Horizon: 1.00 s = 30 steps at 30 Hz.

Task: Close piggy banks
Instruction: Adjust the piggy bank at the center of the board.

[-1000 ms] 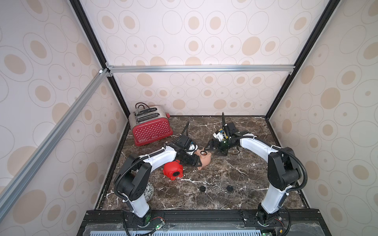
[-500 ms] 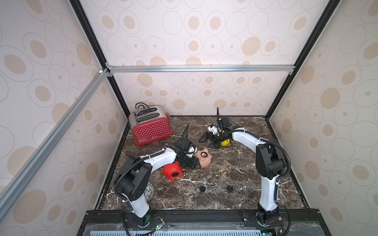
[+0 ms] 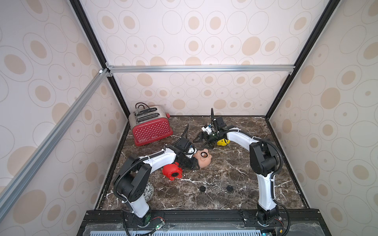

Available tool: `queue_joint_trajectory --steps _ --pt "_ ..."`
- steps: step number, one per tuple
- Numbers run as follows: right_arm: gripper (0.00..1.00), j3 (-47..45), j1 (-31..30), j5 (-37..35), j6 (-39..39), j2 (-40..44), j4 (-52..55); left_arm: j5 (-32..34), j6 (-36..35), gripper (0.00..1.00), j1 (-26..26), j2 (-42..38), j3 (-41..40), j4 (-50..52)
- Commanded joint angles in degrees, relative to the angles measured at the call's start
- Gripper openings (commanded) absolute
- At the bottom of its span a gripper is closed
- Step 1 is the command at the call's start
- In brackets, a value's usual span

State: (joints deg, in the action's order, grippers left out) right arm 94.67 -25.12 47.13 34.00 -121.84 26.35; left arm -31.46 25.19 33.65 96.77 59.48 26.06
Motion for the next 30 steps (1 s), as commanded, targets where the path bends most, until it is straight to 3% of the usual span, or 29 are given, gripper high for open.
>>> queue_joint_trajectory --steps 1,8,16,30 --pt "0.91 -2.0 -0.36 1.56 0.29 0.6 -1.44 0.46 -0.45 0.48 0.28 -1.35 0.56 0.46" --pt "0.9 -3.88 -0.35 1.25 -0.07 1.54 -1.34 -0.86 -0.1 0.26 0.25 -1.15 1.03 -0.57" --pt "0.89 -4.64 -0.28 1.53 -0.09 2.68 -0.65 -0.27 0.99 0.13 0.23 -1.59 0.04 -1.8" --pt "0.87 -13.5 0.91 1.26 -0.13 8.99 -2.29 1.4 2.14 0.11 0.23 -0.28 1.66 -2.53"
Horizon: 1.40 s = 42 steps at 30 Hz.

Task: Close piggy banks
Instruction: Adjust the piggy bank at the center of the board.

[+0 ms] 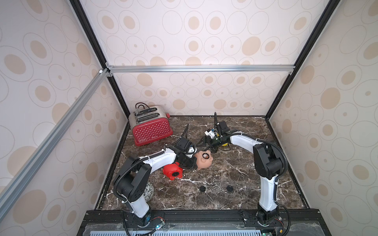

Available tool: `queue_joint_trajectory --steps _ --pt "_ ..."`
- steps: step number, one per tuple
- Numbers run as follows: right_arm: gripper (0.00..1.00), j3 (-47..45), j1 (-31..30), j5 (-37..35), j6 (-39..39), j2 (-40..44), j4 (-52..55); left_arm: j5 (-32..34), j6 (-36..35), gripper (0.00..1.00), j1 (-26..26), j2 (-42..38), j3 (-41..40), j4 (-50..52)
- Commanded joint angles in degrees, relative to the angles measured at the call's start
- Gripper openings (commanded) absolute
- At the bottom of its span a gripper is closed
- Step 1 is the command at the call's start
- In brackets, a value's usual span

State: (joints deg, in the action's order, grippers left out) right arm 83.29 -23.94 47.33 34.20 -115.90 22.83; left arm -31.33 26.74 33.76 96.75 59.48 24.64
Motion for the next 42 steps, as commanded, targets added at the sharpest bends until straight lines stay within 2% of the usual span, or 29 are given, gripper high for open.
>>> queue_joint_trajectory --steps 1,11,21,30,42 --pt "0.87 -3.16 -0.13 1.01 -0.27 3.79 0.89 1.35 0.59 0.11 0.15 -0.08 1.92 -1.06" --pt "0.88 -9.89 2.72 0.39 1.39 7.52 -0.99 1.36 0.86 0.11 -0.01 3.02 5.82 -1.24" --pt "0.92 -13.48 3.16 0.16 2.61 10.79 -1.62 1.36 0.77 0.11 -0.64 6.13 10.86 -0.65" --pt "0.98 -17.7 3.4 0.13 5.68 14.49 -4.93 1.27 0.77 0.11 -1.24 7.1 11.01 -0.9" --pt "1.0 -16.48 4.37 -2.72 4.01 12.81 -3.96 3.48 0.59 0.11 -2.61 6.54 13.13 0.97"
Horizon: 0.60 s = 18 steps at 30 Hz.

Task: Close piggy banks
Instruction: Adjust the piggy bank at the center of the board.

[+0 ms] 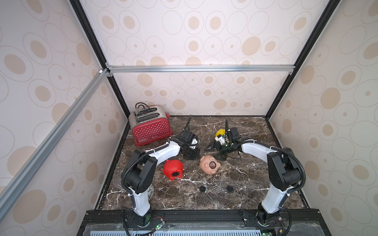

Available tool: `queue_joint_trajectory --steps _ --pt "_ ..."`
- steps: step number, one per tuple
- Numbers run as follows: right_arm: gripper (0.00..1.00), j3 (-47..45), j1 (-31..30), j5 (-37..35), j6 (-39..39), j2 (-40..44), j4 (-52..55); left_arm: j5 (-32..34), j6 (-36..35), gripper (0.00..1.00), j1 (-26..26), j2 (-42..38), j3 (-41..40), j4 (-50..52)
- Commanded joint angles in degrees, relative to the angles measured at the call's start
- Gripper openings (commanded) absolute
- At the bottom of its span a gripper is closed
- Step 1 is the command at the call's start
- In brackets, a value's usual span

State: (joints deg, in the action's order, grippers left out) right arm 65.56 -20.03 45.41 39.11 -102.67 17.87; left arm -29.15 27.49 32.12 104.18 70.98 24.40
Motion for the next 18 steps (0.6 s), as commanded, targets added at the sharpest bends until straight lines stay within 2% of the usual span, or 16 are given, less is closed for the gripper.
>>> queue_joint_trajectory --steps 1,12,18 --pt "1.0 2.05 0.53 -0.81 -1.21 -0.81 1.44 1.83 -0.15 0.11 -1.22 -1.51 1.49 1.39" --pt "1.0 7.34 0.66 -1.91 -3.01 -3.67 4.45 4.47 -0.24 0.13 -1.95 -8.0 -0.12 4.51" --pt "1.0 5.52 0.66 -2.52 -3.8 -2.4 4.86 -1.09 1.08 0.13 -1.18 -12.55 -6.51 2.4"
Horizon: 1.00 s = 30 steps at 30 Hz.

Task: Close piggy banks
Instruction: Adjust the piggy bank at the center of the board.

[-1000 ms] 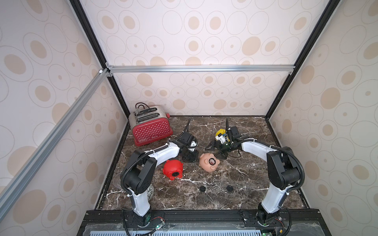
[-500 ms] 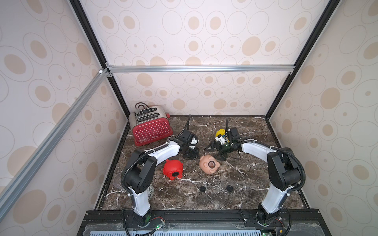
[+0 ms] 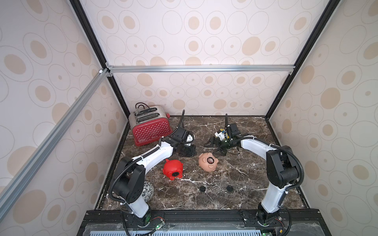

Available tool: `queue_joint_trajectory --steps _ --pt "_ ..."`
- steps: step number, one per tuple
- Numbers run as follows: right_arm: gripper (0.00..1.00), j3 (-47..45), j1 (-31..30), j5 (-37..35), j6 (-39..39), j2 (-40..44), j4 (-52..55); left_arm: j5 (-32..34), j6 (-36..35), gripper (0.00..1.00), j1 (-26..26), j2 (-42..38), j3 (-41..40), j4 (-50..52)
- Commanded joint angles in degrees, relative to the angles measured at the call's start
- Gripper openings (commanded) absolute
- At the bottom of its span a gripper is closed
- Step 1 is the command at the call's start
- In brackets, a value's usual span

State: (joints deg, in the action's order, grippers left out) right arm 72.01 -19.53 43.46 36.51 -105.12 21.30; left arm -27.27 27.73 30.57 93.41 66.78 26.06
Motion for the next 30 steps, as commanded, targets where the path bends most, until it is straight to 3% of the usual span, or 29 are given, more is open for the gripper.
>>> queue_joint_trajectory --steps 1,9,15,30 --pt "1.0 -1.35 0.19 -0.63 -1.47 0.45 1.59 -3.33 0.76 0.13 0.97 -2.33 -3.19 0.85" --pt "1.0 -6.03 0.2 -1.03 -1.5 4.89 1.13 -6.34 2.83 0.13 6.36 -2.56 -5.96 -2.19" --pt "1.0 -7.86 0.15 -0.73 -1.03 6.19 0.75 -8.06 2.42 0.13 6.59 -0.81 -5.75 -3.07" --pt "1.0 -11.8 0.19 -0.68 4.73 10.29 -1.94 -4.74 0.89 0.13 6.52 5.15 0.14 -1.34"
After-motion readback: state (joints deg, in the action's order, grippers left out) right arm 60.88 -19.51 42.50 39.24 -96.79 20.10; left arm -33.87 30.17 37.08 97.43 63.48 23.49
